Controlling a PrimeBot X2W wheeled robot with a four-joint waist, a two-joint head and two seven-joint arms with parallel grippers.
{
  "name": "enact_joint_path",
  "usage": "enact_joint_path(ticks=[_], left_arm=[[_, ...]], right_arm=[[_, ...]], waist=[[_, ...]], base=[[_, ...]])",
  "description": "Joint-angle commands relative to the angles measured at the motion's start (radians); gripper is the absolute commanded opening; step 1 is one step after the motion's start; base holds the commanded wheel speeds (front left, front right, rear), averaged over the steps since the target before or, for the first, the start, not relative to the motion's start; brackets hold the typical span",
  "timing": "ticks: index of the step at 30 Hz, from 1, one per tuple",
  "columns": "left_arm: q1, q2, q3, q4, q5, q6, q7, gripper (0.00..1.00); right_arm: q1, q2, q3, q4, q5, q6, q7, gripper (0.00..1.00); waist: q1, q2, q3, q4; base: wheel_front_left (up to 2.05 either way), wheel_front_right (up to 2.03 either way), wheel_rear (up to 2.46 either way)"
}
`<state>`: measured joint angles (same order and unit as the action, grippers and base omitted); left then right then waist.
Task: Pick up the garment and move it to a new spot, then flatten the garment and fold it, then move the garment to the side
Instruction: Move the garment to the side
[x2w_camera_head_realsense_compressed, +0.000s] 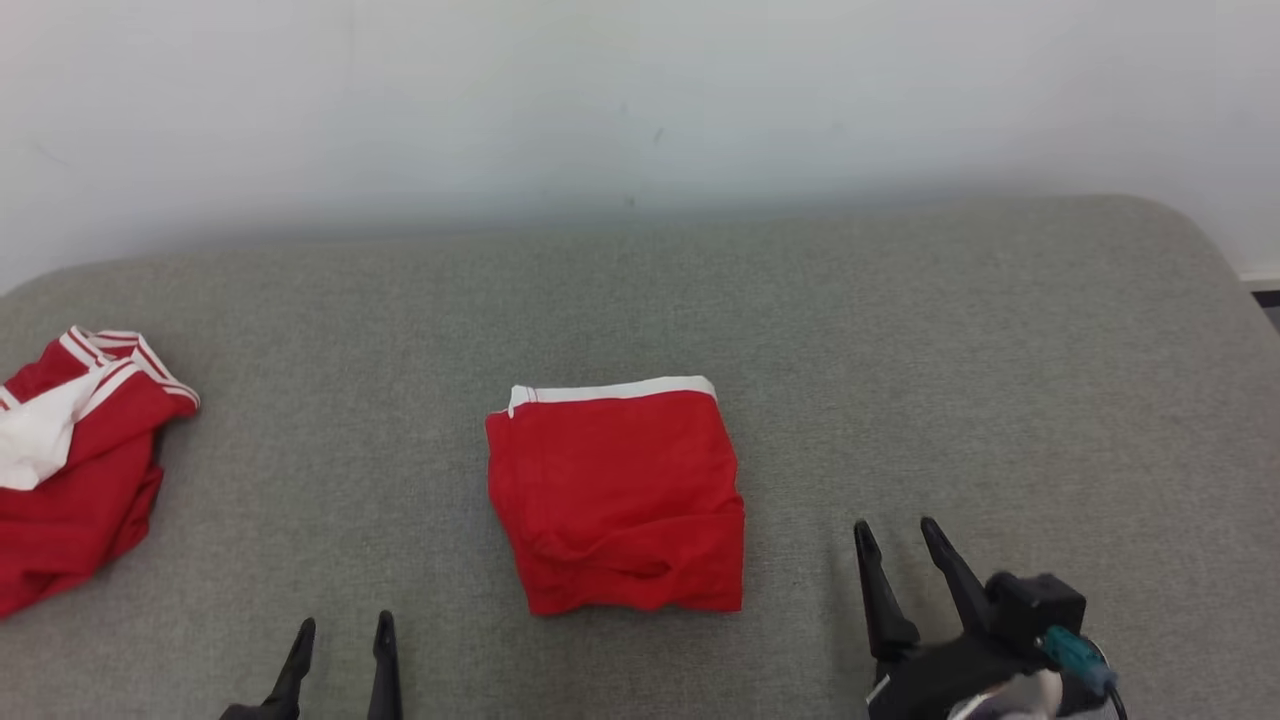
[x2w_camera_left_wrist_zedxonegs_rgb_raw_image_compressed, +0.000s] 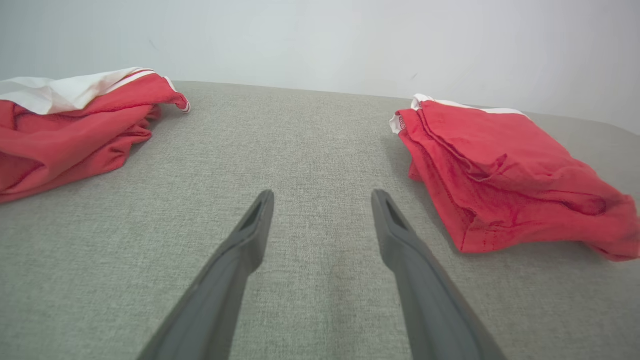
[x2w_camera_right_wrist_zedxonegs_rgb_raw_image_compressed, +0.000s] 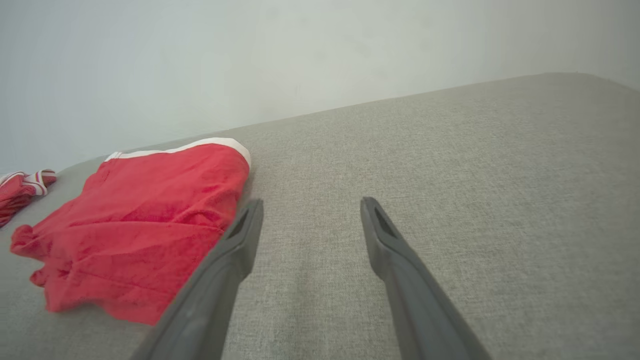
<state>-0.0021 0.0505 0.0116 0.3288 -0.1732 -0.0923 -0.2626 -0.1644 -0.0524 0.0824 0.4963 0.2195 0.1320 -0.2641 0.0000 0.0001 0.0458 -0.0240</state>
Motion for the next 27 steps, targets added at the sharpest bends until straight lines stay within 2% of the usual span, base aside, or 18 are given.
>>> enact_joint_path(ticks=[1, 6, 11, 16, 23, 24, 25, 26, 27], left_arm=[[-0.014, 0.000, -0.010, -0.005, -0.002, 0.003, -0.003, 1.00], [-0.043, 0.000, -0.042, -0.006, -0.003, 0.003, -0.003, 1.00], [-0.062, 0.000, -0.061, -0.006, -0.008, 0.004, -0.003, 1.00], [-0.080, 0.000, -0.090, -0.002, -0.021, 0.011, -0.003, 1.00], [-0.074, 0.000, -0.096, -0.009, -0.031, 0.021, -0.003, 1.00], [-0.070, 0.000, -0.093, -0.011, -0.033, 0.023, -0.003, 1.00], [-0.069, 0.000, -0.092, -0.012, -0.035, 0.024, -0.003, 1.00], [-0.070, 0.000, -0.091, -0.011, -0.036, 0.025, -0.003, 1.00], [-0.073, 0.000, -0.092, -0.010, -0.037, 0.026, -0.003, 1.00]], right_arm=[[-0.026, 0.002, 0.014, 0.007, 0.028, -0.003, 0.000, 1.00], [-0.118, 0.002, 0.071, 0.062, 0.144, -0.003, 0.000, 1.00], [-0.196, 0.002, 0.113, 0.138, 0.205, -0.003, 0.000, 1.00], [-0.271, 0.002, 0.184, 0.268, 0.294, -0.003, 0.002, 1.00], [-0.297, 0.003, 0.295, 0.394, 0.382, -0.003, 0.004, 1.00], [-0.310, 0.004, 0.317, 0.407, 0.389, -0.002, 0.005, 0.74], [-0.316, 0.004, 0.325, 0.413, 0.383, -0.002, 0.005, 0.07], [-0.323, 0.005, 0.329, 0.418, 0.373, -0.002, 0.004, 0.00], [-0.328, 0.005, 0.325, 0.419, 0.370, -0.002, 0.004, 0.00]], waist=[[0.0000, -0.0001, 0.036, 0.030], [0.0000, -0.0001, 0.084, 0.073], [0.0000, -0.0001, 0.111, 0.106], [0.0000, -0.0001, 0.127, 0.143], [0.0000, -0.0001, 0.128, 0.156], [0.0000, -0.0001, 0.131, 0.153], [0.0000, -0.0001, 0.132, 0.151], [0.0000, -0.0001, 0.133, 0.149], [0.0000, -0.0001, 0.134, 0.148]], base=[[0.00, 0.00, 0.00], [0.00, 0.00, 0.00], [0.00, 0.00, 0.00], [0.00, 0.00, 0.00], [0.00, 0.00, 0.00], [0.00, 0.00, 0.00], [0.00, 0.00, 0.00], [0.00, 0.00, 0.00], [0.00, 0.00, 0.00]])
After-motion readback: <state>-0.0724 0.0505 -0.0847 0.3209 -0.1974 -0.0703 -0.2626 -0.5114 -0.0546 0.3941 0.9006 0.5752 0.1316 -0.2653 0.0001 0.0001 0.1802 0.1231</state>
